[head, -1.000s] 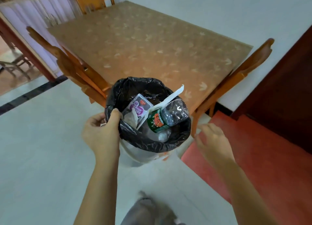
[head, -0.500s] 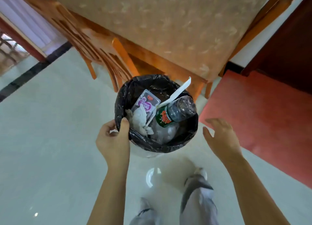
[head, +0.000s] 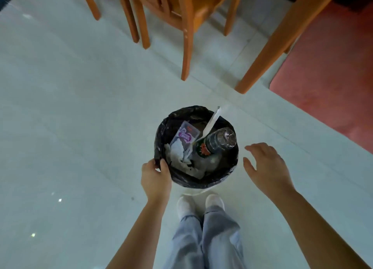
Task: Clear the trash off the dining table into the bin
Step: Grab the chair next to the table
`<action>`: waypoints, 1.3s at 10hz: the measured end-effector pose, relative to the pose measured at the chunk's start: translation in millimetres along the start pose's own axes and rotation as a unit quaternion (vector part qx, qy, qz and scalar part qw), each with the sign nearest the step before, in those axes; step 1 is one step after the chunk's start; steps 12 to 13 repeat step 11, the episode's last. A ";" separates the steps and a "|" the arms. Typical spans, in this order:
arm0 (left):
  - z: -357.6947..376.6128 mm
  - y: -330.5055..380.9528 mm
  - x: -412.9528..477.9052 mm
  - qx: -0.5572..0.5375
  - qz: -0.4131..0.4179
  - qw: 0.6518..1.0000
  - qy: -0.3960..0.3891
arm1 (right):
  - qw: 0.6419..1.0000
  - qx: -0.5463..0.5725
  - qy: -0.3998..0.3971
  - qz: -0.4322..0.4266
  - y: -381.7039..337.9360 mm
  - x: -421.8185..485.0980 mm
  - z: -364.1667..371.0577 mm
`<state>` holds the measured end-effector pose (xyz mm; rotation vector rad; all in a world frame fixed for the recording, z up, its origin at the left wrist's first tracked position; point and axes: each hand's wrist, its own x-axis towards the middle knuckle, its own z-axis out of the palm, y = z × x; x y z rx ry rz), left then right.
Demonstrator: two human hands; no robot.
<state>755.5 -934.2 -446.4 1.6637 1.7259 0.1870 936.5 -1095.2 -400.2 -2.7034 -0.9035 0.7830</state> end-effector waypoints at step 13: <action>234.9 -157.1 114.3 -0.059 -0.107 0.979 -0.161 | 0.999 0.016 0.012 0.040 65.0 146.1 240.5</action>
